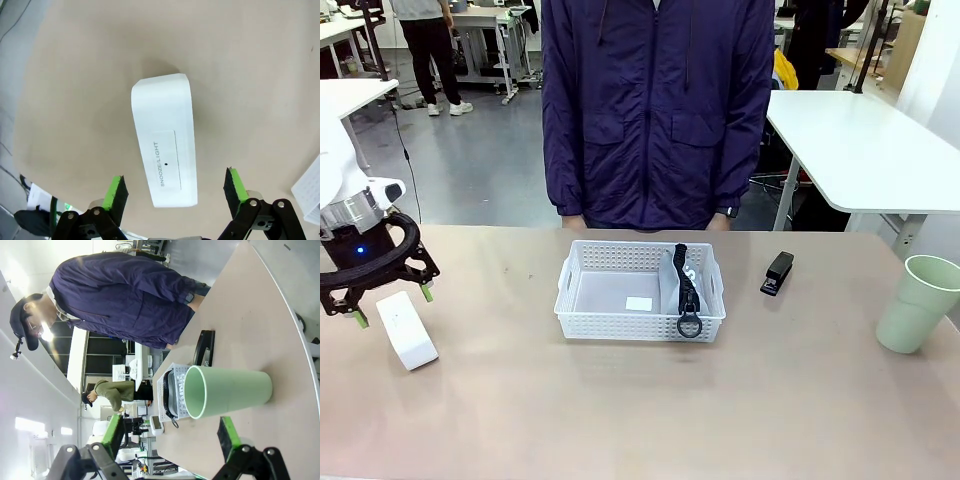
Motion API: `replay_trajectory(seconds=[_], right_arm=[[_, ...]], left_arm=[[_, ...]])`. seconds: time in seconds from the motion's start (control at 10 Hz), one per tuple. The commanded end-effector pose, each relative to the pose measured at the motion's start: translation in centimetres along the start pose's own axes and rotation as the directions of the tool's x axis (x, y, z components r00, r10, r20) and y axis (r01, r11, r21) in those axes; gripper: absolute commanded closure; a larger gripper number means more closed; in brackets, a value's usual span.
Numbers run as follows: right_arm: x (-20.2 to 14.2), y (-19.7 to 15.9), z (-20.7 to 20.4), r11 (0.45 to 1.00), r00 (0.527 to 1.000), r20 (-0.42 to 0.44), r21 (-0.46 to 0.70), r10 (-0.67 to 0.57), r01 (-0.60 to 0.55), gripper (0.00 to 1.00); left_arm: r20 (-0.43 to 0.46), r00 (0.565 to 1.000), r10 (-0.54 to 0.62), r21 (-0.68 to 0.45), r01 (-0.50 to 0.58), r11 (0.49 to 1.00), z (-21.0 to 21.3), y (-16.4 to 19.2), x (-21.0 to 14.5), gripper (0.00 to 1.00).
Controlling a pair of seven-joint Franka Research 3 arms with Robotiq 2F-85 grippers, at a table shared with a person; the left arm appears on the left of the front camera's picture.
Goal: Efficiently arrange items inside the basket to fit them all.
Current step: Pick up the Digital clock and place it inside the Organizing basket.
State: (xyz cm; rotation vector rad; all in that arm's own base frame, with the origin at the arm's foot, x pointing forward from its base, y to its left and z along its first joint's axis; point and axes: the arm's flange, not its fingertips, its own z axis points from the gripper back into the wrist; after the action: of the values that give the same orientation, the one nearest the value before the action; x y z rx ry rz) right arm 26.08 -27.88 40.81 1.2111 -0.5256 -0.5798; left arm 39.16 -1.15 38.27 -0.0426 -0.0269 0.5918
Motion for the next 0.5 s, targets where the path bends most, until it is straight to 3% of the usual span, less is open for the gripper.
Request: replay_trajectory(seconds=[0.0, 0.4], right_arm=[[0.2, 0.2, 0.0, 0.999, 1.0, 0.013, 0.026, 0.021, -0.022, 0.0], [0.2, 0.2, 0.0, 0.999, 1.0, 0.013, 0.026, 0.021, -0.022, 0.0]], left_arm=[[-0.01, 1.0, 0.001, -0.038, -0.001, 0.999, -2.0, 1.1, -0.1, 0.0], [-0.139, 0.989, 0.047, -0.062, -0.056, 0.996, -6.1, 1.6, 1.3, 0.0]])
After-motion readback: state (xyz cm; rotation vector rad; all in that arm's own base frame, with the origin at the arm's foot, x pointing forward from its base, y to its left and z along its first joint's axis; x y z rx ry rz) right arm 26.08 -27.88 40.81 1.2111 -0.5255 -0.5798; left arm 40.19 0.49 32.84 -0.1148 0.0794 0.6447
